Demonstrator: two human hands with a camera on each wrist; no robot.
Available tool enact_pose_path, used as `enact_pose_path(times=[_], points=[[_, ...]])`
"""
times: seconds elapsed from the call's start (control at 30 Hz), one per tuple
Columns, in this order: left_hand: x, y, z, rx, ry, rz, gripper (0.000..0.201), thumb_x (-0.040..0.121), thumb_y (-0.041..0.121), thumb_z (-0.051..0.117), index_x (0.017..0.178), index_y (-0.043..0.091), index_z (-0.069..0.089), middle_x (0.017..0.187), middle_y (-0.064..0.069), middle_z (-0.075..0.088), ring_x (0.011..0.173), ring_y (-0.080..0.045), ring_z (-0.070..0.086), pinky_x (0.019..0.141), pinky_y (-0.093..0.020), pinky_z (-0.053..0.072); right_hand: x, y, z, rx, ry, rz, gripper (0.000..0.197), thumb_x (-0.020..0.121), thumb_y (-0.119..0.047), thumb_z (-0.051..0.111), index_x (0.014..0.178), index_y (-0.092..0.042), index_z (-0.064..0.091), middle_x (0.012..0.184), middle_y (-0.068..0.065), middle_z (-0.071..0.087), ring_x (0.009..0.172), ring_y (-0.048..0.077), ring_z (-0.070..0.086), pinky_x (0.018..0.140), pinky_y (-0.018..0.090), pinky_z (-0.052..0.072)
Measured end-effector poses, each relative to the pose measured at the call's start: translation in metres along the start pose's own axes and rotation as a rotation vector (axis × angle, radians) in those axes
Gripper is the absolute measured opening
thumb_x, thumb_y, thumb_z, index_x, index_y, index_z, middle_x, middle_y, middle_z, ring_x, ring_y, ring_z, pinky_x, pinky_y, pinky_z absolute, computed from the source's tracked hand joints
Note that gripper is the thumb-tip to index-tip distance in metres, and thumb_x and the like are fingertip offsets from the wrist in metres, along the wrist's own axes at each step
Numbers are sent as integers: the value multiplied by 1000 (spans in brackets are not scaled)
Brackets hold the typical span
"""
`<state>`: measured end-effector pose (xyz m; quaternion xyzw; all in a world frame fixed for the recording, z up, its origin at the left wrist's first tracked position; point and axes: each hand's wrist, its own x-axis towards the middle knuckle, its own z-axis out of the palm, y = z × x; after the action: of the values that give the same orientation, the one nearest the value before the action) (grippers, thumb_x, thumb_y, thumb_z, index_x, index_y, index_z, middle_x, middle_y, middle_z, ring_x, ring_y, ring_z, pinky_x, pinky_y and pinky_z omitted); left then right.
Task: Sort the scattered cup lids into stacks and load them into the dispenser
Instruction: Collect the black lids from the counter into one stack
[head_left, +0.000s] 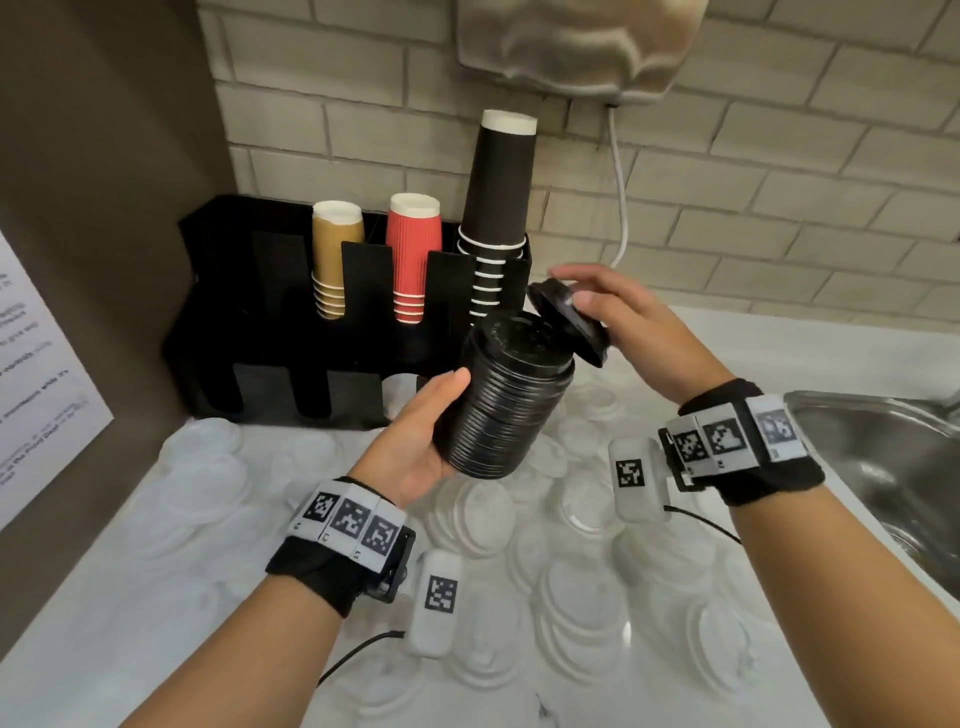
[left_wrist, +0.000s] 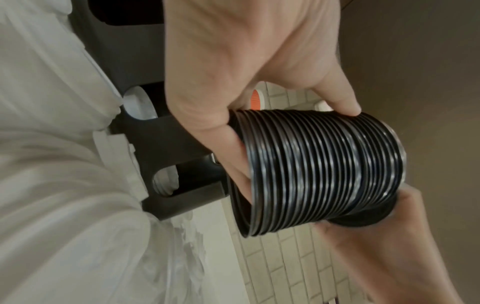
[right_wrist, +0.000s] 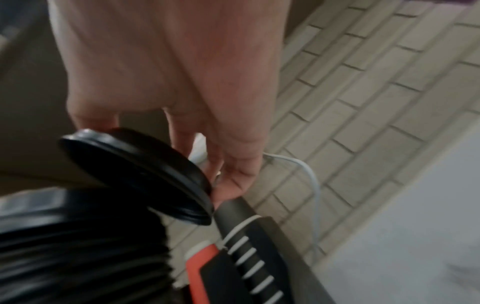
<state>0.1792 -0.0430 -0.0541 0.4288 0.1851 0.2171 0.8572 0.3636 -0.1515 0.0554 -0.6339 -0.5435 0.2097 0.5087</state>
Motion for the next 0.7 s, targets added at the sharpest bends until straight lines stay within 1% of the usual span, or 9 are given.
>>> enact_pose_path(times=[0.07, 0.17, 0.2, 0.27, 0.33, 0.47, 0.6, 0.63, 0.7], points=[[-5, -2, 3, 39, -6, 8, 72, 76, 49, 67, 134, 9, 54, 132, -15, 60, 112, -24, 65, 74, -36, 57, -10, -18, 5, -69, -56, -60, 32, 83, -28, 58, 115, -32, 62, 104, -5, 61, 87, 3, 59, 72, 15, 47], [-10, -4, 5, 51, -6, 40, 77, 70, 51, 73, 133, 11, 55, 132, -14, 60, 114, -25, 63, 77, -37, 57, -18, -32, 13, -209, -120, -90, 32, 86, -18, 68, 117, -28, 62, 115, 0, 60, 104, 17, 58, 84, 31, 50], [-12, -4, 6, 47, -8, 48, 75, 72, 50, 72, 133, 11, 54, 133, -14, 60, 117, -26, 61, 80, -38, 57, -21, -33, 15, -246, -132, -107, 33, 87, -14, 68, 116, -27, 63, 118, 2, 60, 107, 18, 57, 84, 29, 49], [-14, -4, 7, 28, -7, 54, 68, 78, 46, 67, 134, 11, 54, 134, -14, 60, 121, -28, 59, 85, -40, 57, -25, -34, 20, -287, -128, -158, 34, 85, -10, 69, 115, -25, 63, 118, 3, 60, 107, 14, 55, 80, 13, 44], [-17, -4, 9, 18, -3, 56, 65, 79, 46, 65, 134, 12, 54, 132, -13, 61, 120, -28, 60, 88, -41, 56, -28, -35, 23, -304, -112, -193, 34, 84, -10, 71, 115, -23, 64, 115, 2, 60, 105, 7, 55, 81, 8, 39], [-21, -5, 12, 13, 2, 50, 63, 79, 46, 66, 132, 15, 57, 129, -12, 63, 117, -27, 63, 88, -42, 56, -30, -34, 26, -364, -100, -237, 37, 79, -14, 75, 113, -25, 65, 113, -9, 58, 103, -1, 54, 82, 5, 36], [-26, -6, 14, -25, -4, 51, 74, 71, 51, 74, 133, 14, 56, 131, -13, 62, 118, -28, 62, 85, -42, 56, -30, -32, 28, -368, -66, -245, 29, 76, -22, 79, 100, -23, 65, 109, 0, 58, 102, 6, 55, 81, 10, 40], [-28, -6, 14, -45, -10, 59, 73, 69, 51, 74, 131, 15, 59, 130, -12, 63, 117, -28, 62, 83, -41, 57, -30, -31, 30, -360, -46, -242, 28, 74, -26, 80, 97, -22, 65, 107, 1, 58, 103, 9, 56, 83, 13, 42], [-32, -5, 16, -84, -35, 108, 52, 76, 50, 68, 119, 22, 69, 125, -9, 66, 114, -25, 64, 81, -39, 57, -31, -31, 36, -318, -8, -228, 26, 76, -36, 74, 97, -23, 66, 107, -1, 54, 107, 9, 52, 90, 12, 39]])
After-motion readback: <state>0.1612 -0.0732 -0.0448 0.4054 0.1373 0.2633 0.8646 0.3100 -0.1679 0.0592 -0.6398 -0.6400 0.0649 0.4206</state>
